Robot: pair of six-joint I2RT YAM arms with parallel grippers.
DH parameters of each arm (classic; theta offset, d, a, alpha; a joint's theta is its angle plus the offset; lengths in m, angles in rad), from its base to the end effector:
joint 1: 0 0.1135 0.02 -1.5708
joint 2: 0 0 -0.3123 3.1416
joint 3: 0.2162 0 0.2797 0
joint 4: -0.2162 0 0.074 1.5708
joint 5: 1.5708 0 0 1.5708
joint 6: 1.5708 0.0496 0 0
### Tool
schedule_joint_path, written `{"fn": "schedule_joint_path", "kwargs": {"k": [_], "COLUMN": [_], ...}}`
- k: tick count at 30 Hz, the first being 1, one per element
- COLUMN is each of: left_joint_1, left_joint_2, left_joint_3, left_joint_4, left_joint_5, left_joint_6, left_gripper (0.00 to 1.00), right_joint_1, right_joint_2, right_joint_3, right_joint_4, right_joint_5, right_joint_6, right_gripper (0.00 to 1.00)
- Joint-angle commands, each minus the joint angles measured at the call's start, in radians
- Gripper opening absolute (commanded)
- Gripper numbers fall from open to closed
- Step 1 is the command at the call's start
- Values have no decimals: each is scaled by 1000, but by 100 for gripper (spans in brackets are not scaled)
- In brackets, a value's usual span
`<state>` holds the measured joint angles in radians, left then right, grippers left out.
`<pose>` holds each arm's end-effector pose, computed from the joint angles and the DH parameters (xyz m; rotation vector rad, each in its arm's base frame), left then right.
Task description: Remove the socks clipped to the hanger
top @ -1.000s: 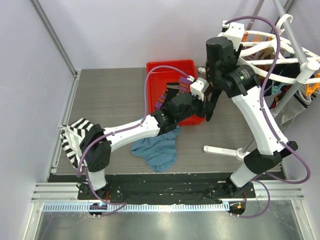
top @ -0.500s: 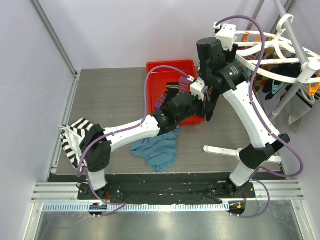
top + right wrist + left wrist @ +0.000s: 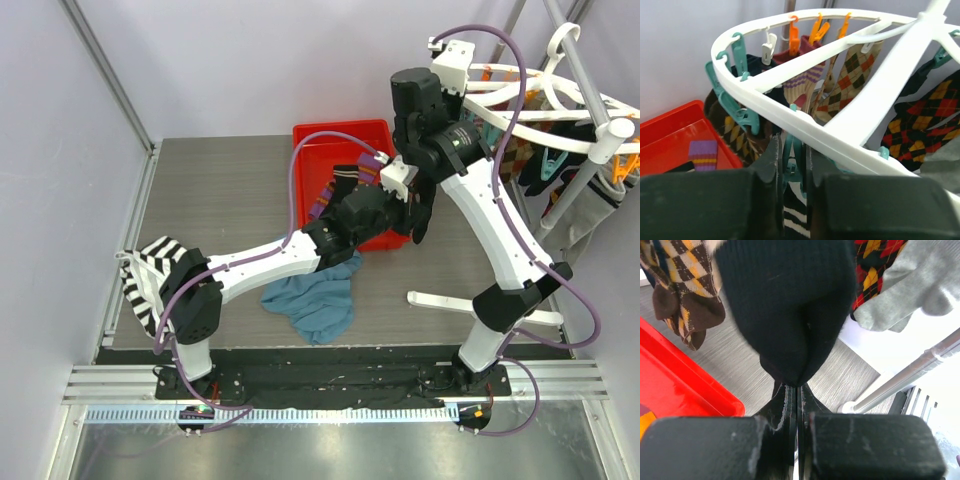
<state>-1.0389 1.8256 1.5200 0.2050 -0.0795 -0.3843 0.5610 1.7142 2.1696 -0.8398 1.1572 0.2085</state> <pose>0.2570 -0.4290 0.3783 0.5093 1.6983 -0.9928 0.3380 0.1588 0.5614 0.4149 1.7058 -0.5662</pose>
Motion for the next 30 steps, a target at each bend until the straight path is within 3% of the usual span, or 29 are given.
{"fn": "schedule_joint_path", "kwargs": {"k": [1,11,16,26,27,30], "left_joint_1": [-7,39,178,362,370,379], "left_joint_2": [-8,-38,-40,81,95,133], "left_joint_3": [31,-43,-37,46,49,63], "left_joint_4": [37,24,-52,-194,-197,-199], "left_joint_5": [-25,-78,-8,47,69,118], "left_joint_6": [9,-45,-137,-148,-151,-133], "left_gripper": [0,0,0,0,1,22], "right_joint_1": [-1,-1,-4,-18,-21,-33], "right_joint_2": [-11,-54,-126,-237,-248,-274], "right_joint_3": [39,15,-77,-214,-224,-252], "right_joint_4": [39,44,96,182,182,186], "right_joint_5": [29,-53,-135,-269,-278,-303], "right_joint_6": [2,2,-26,-55,-54,-52], "right_gripper": [1,1,4,5,5,6]}}
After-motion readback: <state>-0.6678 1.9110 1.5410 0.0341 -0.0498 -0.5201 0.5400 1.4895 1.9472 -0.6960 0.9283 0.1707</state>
